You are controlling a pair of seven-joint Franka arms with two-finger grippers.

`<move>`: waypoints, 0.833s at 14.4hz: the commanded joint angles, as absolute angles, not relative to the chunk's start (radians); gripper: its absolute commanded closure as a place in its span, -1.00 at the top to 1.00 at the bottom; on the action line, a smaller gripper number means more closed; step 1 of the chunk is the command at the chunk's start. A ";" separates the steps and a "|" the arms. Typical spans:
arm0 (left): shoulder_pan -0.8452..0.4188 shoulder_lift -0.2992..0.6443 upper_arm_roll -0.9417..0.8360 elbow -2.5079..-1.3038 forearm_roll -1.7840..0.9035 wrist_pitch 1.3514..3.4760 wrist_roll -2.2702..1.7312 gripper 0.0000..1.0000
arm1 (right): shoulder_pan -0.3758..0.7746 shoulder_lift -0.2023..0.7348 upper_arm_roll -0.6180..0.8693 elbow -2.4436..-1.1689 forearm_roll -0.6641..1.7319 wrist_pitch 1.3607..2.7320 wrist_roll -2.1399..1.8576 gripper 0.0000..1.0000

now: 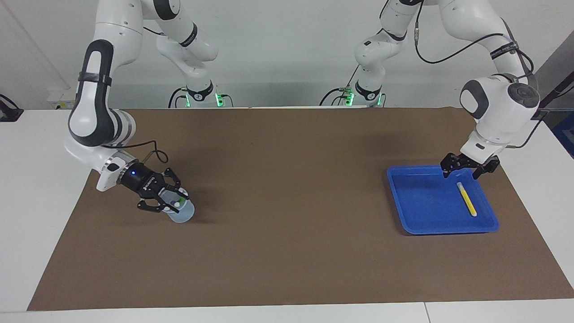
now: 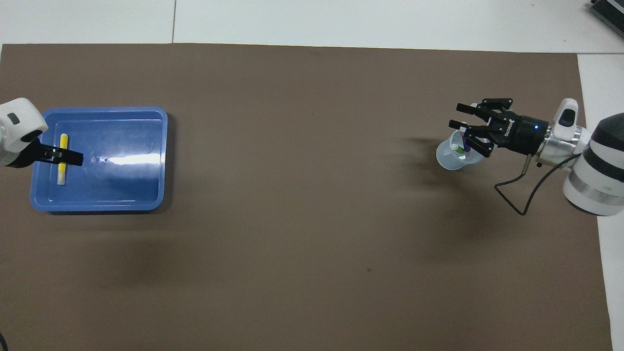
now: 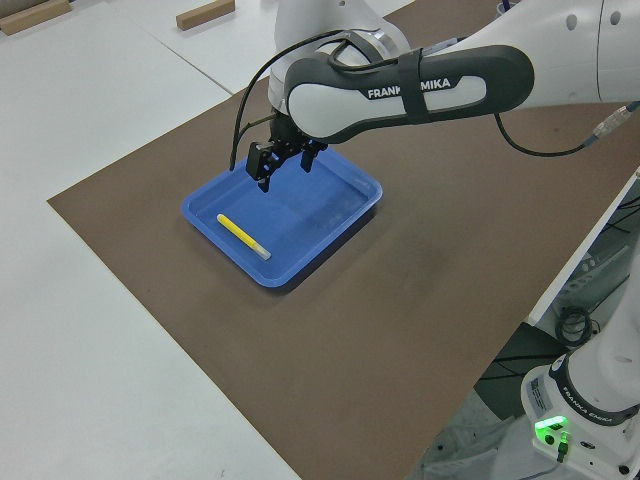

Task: Transfer and insert pens with both arms
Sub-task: 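Grasp the yellow pen with the left gripper while the right gripper approaches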

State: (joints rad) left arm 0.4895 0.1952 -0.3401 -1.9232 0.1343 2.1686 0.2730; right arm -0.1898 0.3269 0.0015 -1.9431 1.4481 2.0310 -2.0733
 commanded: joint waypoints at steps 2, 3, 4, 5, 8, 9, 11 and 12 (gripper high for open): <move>0.547 0.270 -0.350 -1.940 0.166 2.268 0.288 1.00 | -0.199 0.310 0.009 -1.948 1.470 2.031 -2.067 1.00; 0.563 0.300 -0.347 -1.940 0.220 2.302 0.326 1.00 | -0.195 0.298 0.008 -1.945 1.463 2.045 -2.021 1.00; 0.568 0.323 -0.347 -1.940 0.251 2.330 0.351 1.00 | -0.192 0.279 0.008 -1.944 1.424 2.077 -1.967 1.00; 0.566 0.333 -0.347 -1.940 0.258 2.335 0.353 1.00 | -0.184 0.266 0.008 -1.933 1.355 2.118 -1.898 1.00; 0.571 0.359 -0.347 -1.966 0.259 2.370 0.354 1.00 | -0.180 0.232 0.008 -1.881 1.093 2.140 -1.561 1.00; 0.575 0.359 -0.347 -1.991 0.259 2.394 0.350 1.00 | -0.166 0.212 0.006 -1.869 0.989 2.155 -1.422 1.00; 0.575 0.356 -0.345 -2.016 0.259 2.414 0.347 1.00 | -0.146 0.174 0.009 -1.856 0.742 2.200 -1.158 1.00; 0.577 0.356 -0.344 -2.019 0.259 2.414 0.347 1.00 | -0.134 0.166 0.009 -1.844 0.653 2.201 -1.049 1.00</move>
State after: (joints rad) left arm 0.5590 0.3689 -0.3386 -1.9858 0.2388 2.3803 0.3433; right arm -0.1537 0.1927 0.0049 -1.8518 0.8000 2.1744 -1.2384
